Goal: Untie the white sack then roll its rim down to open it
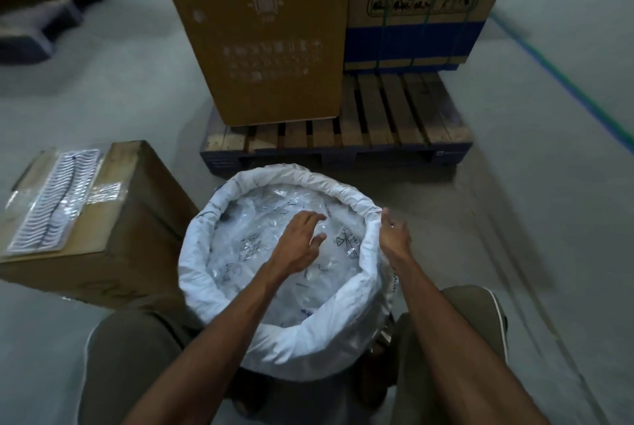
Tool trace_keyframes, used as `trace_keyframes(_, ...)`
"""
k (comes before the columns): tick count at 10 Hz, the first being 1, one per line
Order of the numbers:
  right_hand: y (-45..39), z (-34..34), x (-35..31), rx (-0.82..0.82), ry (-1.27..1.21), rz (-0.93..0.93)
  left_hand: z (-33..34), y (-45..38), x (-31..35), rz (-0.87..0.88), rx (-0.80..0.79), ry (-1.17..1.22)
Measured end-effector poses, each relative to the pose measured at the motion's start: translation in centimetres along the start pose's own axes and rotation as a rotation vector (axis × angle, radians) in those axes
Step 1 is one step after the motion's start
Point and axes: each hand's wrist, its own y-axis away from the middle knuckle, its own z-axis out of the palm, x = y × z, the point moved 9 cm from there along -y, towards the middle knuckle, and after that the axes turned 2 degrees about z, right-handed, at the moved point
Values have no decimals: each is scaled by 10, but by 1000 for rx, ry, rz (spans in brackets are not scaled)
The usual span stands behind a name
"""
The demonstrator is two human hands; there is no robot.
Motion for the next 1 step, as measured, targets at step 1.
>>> trace_keyframes(1,44,-13,-13,109,155,-239,-25,29,3,-66,33,18)
